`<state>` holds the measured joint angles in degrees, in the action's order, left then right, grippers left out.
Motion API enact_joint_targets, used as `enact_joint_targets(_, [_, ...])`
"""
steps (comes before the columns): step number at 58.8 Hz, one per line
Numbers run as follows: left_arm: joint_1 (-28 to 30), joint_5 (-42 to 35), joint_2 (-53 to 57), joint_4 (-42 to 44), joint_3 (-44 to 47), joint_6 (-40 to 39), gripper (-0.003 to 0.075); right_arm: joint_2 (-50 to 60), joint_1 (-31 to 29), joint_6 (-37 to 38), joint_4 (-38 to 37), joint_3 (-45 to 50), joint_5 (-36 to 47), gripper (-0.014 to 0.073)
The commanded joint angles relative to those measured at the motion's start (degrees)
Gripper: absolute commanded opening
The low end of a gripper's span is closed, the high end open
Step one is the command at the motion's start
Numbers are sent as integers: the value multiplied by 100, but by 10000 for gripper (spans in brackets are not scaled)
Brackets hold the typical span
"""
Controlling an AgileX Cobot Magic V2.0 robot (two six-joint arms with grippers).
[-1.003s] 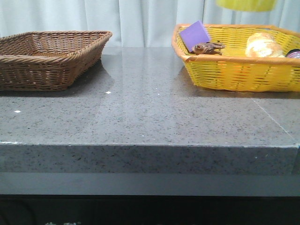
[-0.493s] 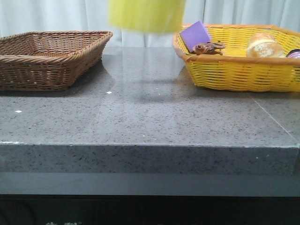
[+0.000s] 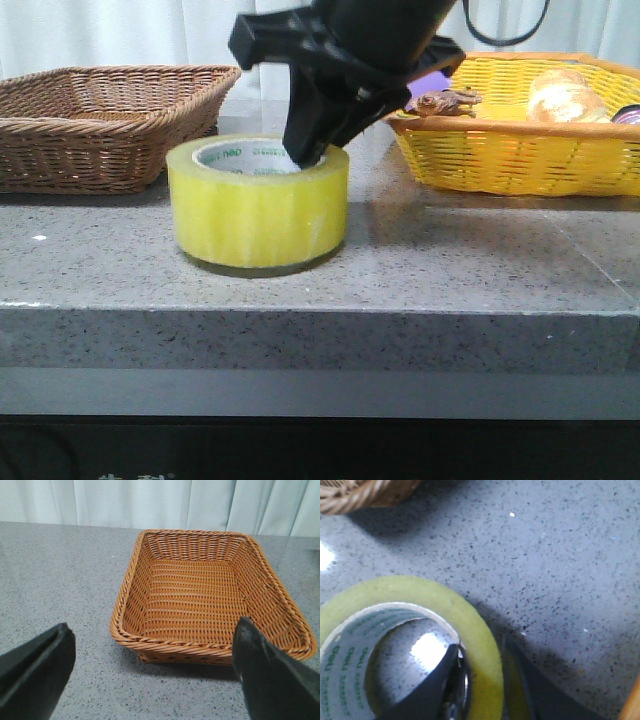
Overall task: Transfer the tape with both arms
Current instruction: 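Lower the tape roll onto the table between baskets, open right gripper, then withdraw the right gripper upward away from the tape roll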
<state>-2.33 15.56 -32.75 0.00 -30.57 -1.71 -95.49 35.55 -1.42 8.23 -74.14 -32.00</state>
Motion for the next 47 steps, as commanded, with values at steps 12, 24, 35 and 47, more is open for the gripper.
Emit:
enact_joint_targets(12, [-15,-472,-37,0,-203,-42,616,286,-7,-20,65,-173,523,334])
enact_joint_targets(24, [-15,-472,-37,0,-203,-42,616,803,-7,-20,96,-234,633,383])
enact_joint_targets(35, [-15,-472,-37,0,-203,-42,616,1461,-7,-20,96,-234,857,293])
enact_joint_targets(47, [-15,-472,-37,0,-203,-42,616,1929,-7,-20,96,-234,860,-4])
